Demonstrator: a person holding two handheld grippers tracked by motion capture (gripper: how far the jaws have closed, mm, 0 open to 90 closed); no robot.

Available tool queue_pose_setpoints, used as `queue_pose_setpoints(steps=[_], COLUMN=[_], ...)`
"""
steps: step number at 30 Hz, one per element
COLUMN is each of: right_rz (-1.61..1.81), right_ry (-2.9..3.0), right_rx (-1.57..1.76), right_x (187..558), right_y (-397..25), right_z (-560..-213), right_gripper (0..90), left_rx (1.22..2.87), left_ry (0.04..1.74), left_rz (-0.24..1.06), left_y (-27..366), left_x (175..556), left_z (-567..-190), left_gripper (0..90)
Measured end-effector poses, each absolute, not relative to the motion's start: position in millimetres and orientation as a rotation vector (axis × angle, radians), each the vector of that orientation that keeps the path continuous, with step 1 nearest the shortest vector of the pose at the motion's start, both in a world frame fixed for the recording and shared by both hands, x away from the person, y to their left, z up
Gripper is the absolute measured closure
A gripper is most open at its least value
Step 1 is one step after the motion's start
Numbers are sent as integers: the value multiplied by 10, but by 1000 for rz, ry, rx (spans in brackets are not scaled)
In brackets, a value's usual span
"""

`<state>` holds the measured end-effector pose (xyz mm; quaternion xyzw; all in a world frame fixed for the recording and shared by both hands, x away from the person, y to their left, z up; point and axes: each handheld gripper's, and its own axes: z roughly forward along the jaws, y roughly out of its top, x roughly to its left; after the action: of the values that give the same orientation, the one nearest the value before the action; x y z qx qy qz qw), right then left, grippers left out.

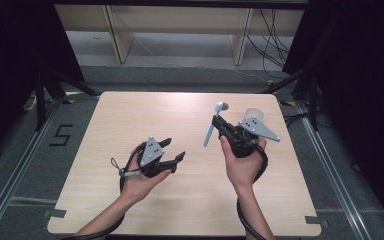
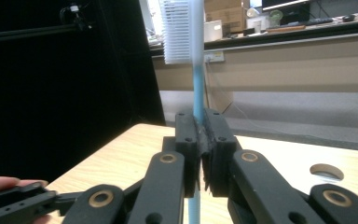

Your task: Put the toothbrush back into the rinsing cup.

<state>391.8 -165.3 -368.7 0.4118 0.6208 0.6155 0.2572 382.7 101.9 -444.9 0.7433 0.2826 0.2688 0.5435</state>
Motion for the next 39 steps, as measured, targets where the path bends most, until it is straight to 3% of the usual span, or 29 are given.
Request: queue_pose_setpoints(steps=[6,39], right_rz=[1656,1498], right_ry=[1670,1495], right_rx=[1127,1195], right_x=[3922,3967], right_y=[-1726,-2479], right_z=[-3670,-3514], right_gripper=[862,861], left_rx=[1749,1627], left_ry=[716,918], left_rz=[640,709], left_y=[1323,2098], left_x=[3817,3731], left_z=[-4500,-4810], left_gripper=[338,346])
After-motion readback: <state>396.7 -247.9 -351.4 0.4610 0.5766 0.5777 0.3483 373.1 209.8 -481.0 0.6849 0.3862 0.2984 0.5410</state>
